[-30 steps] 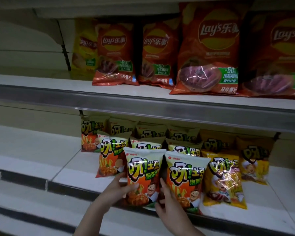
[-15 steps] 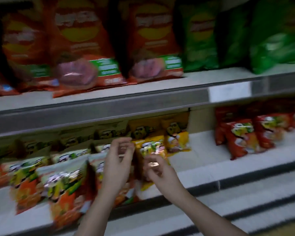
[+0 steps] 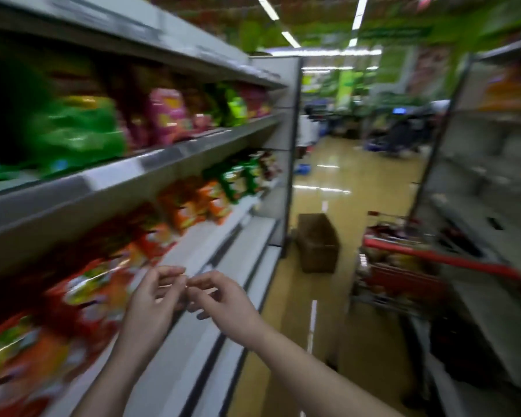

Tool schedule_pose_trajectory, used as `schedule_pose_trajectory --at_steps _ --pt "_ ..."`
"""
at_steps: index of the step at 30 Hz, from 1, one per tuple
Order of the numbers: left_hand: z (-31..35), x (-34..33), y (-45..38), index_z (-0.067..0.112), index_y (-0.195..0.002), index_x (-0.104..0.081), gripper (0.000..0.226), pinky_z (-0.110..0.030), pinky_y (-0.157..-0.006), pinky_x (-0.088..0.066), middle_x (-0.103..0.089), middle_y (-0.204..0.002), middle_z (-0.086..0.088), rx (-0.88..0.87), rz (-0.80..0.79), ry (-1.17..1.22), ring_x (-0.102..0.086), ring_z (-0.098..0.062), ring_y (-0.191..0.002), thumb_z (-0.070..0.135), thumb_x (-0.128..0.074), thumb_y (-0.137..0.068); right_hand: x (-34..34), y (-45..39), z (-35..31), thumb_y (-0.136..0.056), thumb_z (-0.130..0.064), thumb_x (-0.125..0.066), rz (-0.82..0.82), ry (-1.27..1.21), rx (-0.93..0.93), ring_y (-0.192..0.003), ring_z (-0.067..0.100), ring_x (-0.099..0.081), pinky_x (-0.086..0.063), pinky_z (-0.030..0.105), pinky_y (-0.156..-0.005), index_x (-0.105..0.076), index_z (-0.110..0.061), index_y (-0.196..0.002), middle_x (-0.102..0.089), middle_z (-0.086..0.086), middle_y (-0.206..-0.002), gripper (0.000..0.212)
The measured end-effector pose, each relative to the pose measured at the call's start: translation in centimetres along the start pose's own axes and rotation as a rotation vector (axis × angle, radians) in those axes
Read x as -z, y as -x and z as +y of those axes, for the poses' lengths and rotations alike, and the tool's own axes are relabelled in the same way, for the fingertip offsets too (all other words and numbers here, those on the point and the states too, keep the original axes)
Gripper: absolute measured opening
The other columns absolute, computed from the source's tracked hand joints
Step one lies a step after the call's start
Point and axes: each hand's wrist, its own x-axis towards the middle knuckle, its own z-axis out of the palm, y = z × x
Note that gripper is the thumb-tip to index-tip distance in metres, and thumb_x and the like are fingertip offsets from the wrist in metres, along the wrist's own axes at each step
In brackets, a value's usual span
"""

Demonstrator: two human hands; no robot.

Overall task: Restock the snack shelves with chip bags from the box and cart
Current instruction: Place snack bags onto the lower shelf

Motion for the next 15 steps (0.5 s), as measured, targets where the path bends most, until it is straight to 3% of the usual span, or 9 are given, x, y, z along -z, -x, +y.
schedule_pose_trajectory --at_steps 3,7,11,15 --pt "0.2 -7.5 -3.8 0.014 -0.099 -0.061 0.008 -0.032 -0.068 -0.053 -0.067 -0.099 -0.008 0.079 -0.119 0.118 -0.066 -0.024 -0.091 0.011 -0.054 -0.096 7.3 -1.5 1.6 -0.097 -0.026 -0.055 0.129 0.013 -0.082 -0.081 0.013 -0.068 -0.055 0.025 -0.070 -0.062 -0.023 -0.106 -0.067 0.004 -0.101 0.011" --pt "-0.1 -16.9 -8.9 0.013 -0.098 -0.061 0.008 -0.037 -0.070 -0.053 -0.069 -0.097 -0.012 0.234 -0.287 0.229 -0.067 -0.029 -0.088 0.013 -0.053 -0.098 16.3 -2.8 4.4 -0.100 -0.014 -0.051 0.274 -0.024 -0.186 -0.065 0.001 -0.064 -0.051 0.016 -0.060 -0.058 -0.014 -0.108 -0.066 0.014 -0.100 0.010" --pt "-1.0 -24.9 -14.4 0.014 -0.102 -0.063 0.012 -0.039 -0.074 -0.056 -0.071 -0.100 -0.011 0.325 -0.473 0.210 -0.069 -0.028 -0.089 0.016 -0.053 -0.098 23.1 -4.4 7.1 -0.099 -0.019 -0.053 0.432 -0.052 -0.271 -0.070 -0.001 -0.066 -0.050 0.015 -0.061 -0.061 -0.016 -0.109 -0.068 -0.003 -0.094 0.013" --pt "-1.5 -32.2 -20.0 0.015 -0.106 -0.064 0.015 -0.036 -0.075 -0.056 -0.071 -0.102 -0.008 0.329 -0.650 0.219 -0.070 -0.025 -0.092 0.018 -0.051 -0.098 29.6 -7.9 9.4 -0.099 -0.017 -0.053 0.569 -0.022 -0.304 -0.076 0.006 -0.065 -0.054 0.022 -0.069 -0.063 -0.014 -0.110 -0.070 -0.003 -0.093 0.016"
